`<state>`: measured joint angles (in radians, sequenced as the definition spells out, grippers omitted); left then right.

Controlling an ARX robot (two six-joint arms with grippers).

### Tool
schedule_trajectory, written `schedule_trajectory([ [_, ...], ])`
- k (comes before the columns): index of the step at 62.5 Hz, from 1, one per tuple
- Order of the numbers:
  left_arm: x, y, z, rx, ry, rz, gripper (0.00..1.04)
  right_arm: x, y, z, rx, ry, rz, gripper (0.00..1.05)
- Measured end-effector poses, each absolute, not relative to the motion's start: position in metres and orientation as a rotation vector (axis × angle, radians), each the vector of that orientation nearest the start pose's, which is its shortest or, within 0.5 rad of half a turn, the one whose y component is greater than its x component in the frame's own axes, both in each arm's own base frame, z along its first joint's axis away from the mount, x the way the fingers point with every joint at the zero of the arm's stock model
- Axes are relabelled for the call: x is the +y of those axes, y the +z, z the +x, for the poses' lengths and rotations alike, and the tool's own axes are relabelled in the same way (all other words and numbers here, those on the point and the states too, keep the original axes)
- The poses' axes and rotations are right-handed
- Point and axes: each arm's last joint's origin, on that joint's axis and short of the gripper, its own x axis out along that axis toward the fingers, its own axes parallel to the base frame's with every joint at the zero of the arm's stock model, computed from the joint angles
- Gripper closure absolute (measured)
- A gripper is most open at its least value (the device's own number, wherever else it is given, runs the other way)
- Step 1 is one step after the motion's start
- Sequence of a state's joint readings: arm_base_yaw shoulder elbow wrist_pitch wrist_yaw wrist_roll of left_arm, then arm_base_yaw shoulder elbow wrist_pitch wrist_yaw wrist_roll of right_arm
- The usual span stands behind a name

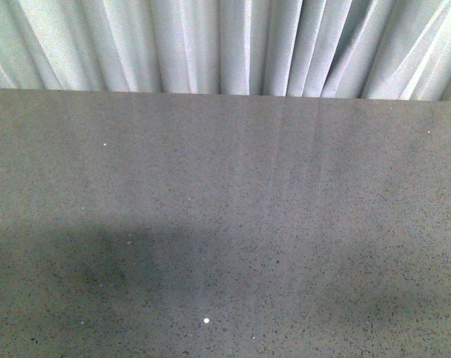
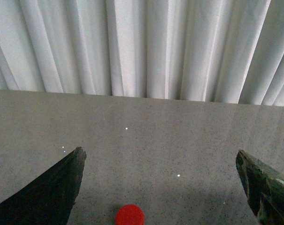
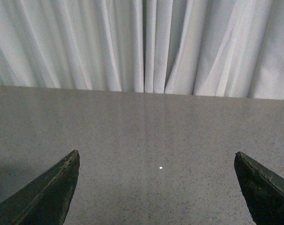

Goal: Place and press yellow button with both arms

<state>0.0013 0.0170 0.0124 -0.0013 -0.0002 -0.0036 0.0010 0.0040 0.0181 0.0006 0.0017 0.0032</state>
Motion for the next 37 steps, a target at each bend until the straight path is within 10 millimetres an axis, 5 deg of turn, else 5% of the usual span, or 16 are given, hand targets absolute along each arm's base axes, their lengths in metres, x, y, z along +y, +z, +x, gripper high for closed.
schedule_trajectory([
  [37,0.0001,0.1663,0.0980,0.006,0.002,-0.004,0.09,0.0000,0.1694,0.0968,-0.015,-0.001,0.003,0.09],
])
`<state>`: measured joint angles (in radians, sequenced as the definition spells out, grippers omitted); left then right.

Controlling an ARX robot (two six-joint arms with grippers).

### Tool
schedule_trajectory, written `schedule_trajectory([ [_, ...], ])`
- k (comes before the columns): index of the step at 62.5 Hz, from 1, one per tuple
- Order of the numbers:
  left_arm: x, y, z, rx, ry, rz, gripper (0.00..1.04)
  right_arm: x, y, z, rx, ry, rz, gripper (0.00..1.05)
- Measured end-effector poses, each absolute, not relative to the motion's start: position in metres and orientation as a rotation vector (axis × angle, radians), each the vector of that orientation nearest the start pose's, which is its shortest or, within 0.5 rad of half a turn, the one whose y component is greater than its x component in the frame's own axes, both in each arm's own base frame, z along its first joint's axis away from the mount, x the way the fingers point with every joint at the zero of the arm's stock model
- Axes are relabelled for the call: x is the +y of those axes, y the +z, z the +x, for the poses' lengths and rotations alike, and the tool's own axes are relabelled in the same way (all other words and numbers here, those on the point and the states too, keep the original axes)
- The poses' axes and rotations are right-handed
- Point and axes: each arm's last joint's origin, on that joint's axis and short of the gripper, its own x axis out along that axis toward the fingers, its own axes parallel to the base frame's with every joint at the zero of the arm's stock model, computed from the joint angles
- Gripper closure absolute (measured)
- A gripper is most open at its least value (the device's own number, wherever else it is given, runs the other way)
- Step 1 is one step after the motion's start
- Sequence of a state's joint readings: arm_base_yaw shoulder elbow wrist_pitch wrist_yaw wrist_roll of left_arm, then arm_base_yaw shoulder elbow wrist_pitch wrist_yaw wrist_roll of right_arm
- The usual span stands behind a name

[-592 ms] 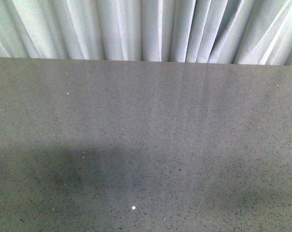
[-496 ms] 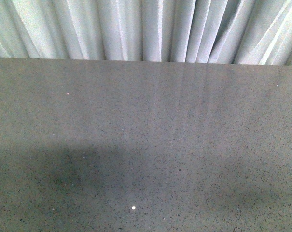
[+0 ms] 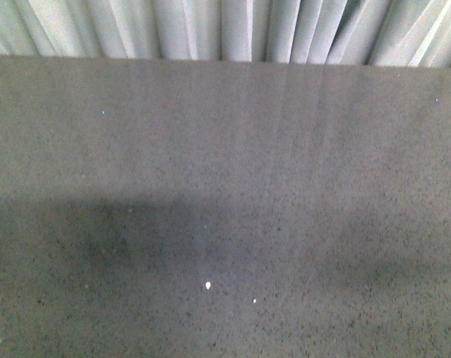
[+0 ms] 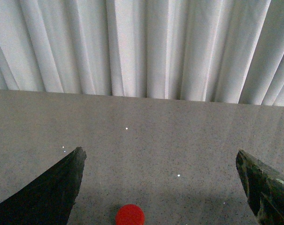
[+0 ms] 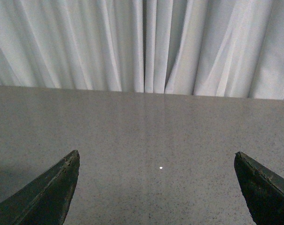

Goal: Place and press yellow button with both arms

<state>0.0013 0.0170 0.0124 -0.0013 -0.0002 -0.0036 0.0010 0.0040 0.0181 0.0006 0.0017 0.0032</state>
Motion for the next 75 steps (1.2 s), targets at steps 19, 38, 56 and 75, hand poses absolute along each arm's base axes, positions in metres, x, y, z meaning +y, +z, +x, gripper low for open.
schedule_trajectory([
  [19,0.000,0.166,0.098,0.006,0.002,-0.004,0.09,0.000,0.170,0.097,-0.015,-0.001,0.003,0.09],
  [38,0.002,0.170,0.124,0.390,-0.013,-0.282,0.09,0.000,0.169,0.097,-0.015,0.000,0.003,0.09],
  [56,0.032,0.156,0.182,0.376,0.147,-0.303,0.09,0.000,0.169,0.097,-0.015,0.000,0.003,0.09],
  [75,0.045,0.134,0.178,0.415,0.248,-0.277,0.09,0.000,0.170,0.097,-0.015,0.000,0.003,0.09],
])
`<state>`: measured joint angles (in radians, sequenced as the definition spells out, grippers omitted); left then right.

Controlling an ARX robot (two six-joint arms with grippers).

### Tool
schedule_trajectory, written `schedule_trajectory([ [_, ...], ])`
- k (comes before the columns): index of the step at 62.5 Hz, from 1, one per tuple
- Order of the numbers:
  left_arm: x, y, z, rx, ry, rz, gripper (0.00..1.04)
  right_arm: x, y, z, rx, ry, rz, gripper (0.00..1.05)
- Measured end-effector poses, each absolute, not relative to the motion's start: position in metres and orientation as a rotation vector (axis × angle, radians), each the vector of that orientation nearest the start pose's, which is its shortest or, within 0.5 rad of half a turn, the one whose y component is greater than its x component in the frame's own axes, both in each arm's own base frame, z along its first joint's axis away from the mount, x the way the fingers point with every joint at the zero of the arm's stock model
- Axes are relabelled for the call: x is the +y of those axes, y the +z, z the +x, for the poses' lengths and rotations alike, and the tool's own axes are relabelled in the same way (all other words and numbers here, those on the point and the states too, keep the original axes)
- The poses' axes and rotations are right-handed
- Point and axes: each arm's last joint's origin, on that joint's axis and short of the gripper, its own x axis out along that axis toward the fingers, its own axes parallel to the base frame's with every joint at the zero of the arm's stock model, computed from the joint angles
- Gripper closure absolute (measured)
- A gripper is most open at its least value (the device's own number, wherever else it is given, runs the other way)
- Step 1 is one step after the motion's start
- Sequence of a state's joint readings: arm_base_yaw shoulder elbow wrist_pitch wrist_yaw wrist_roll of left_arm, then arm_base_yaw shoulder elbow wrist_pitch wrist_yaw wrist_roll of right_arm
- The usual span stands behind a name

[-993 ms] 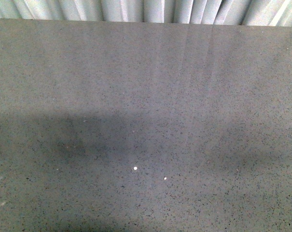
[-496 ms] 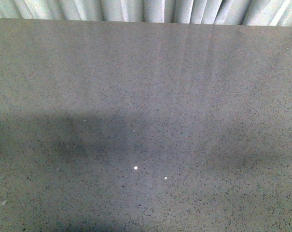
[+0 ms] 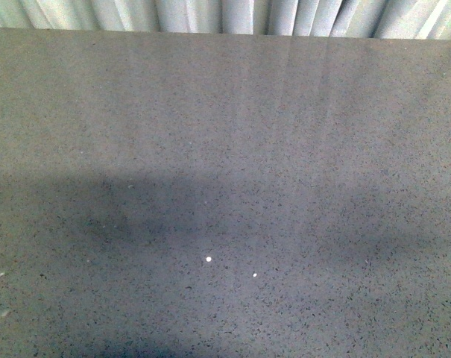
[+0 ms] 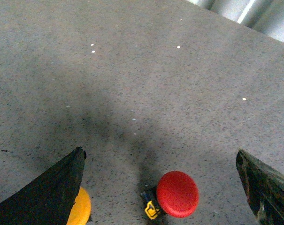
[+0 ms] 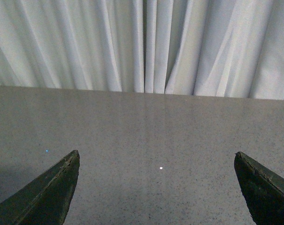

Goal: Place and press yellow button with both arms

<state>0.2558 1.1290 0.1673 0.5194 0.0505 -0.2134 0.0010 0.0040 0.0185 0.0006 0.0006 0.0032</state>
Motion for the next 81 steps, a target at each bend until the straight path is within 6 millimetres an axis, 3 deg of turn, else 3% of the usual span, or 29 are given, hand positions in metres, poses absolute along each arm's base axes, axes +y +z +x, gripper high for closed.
schedule_trajectory([
  [23,0.070,0.108,0.173,0.434,0.340,-0.244,0.09,0.000,0.170,0.097,-0.015,0.000,0.003,0.09],
  [46,0.082,0.077,0.163,0.481,0.362,-0.217,0.09,0.000,0.169,0.097,-0.015,0.000,0.003,0.09],
  [81,0.091,0.056,0.171,0.509,0.373,-0.133,0.09,0.000,0.169,0.097,-0.015,0.000,0.003,0.09],
])
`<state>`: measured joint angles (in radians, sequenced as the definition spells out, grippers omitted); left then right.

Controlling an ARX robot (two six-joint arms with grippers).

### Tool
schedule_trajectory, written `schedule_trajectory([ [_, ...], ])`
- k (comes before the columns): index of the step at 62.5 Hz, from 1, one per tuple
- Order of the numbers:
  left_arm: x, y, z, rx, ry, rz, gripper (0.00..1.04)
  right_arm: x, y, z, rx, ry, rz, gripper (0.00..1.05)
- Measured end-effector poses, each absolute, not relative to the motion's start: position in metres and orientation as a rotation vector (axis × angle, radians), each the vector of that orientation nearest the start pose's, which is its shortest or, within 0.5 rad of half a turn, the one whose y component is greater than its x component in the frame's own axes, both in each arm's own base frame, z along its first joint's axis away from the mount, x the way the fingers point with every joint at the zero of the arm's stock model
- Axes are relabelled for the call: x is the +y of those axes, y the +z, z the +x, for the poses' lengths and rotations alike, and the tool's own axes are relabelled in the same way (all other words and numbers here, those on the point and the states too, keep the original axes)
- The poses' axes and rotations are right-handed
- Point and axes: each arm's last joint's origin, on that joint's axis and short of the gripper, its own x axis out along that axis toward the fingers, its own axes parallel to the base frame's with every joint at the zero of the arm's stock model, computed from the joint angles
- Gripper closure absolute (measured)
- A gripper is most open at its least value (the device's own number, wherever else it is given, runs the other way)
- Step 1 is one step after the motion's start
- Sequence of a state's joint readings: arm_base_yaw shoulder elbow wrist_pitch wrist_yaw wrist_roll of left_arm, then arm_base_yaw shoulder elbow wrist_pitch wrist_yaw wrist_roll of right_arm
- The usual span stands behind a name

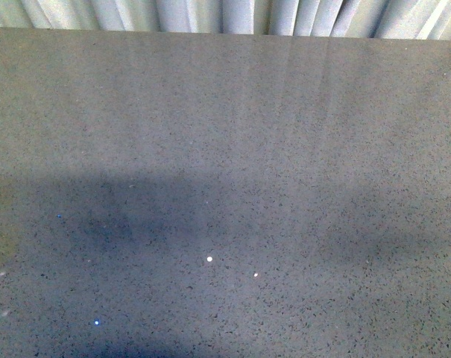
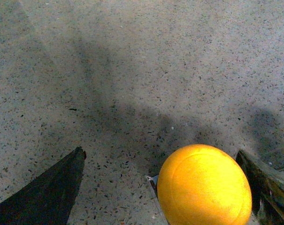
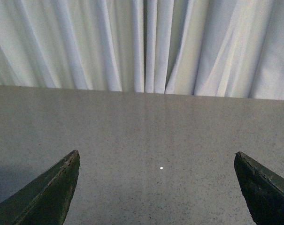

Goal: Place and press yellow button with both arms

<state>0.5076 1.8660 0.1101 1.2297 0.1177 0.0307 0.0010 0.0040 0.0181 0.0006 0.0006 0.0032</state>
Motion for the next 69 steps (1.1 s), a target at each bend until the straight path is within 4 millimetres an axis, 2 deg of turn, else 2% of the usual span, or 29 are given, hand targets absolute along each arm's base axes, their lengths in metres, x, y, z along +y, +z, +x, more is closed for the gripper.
schedule_trajectory([
  [23,0.093,0.056,0.178,0.503,0.369,-0.091,0.11,0.000,0.169,0.097,-0.015,0.000,0.003,0.09],
  [32,0.091,0.054,0.179,0.506,0.360,-0.087,0.41,0.000,0.169,0.097,-0.015,0.001,0.003,0.09],
  [45,0.090,0.054,0.180,0.501,0.353,-0.085,0.72,0.000,0.169,0.097,-0.015,0.000,0.003,0.09],
  [69,0.081,0.055,0.172,0.513,0.332,-0.094,0.73,0.000,0.169,0.097,-0.015,0.000,0.003,0.09],
])
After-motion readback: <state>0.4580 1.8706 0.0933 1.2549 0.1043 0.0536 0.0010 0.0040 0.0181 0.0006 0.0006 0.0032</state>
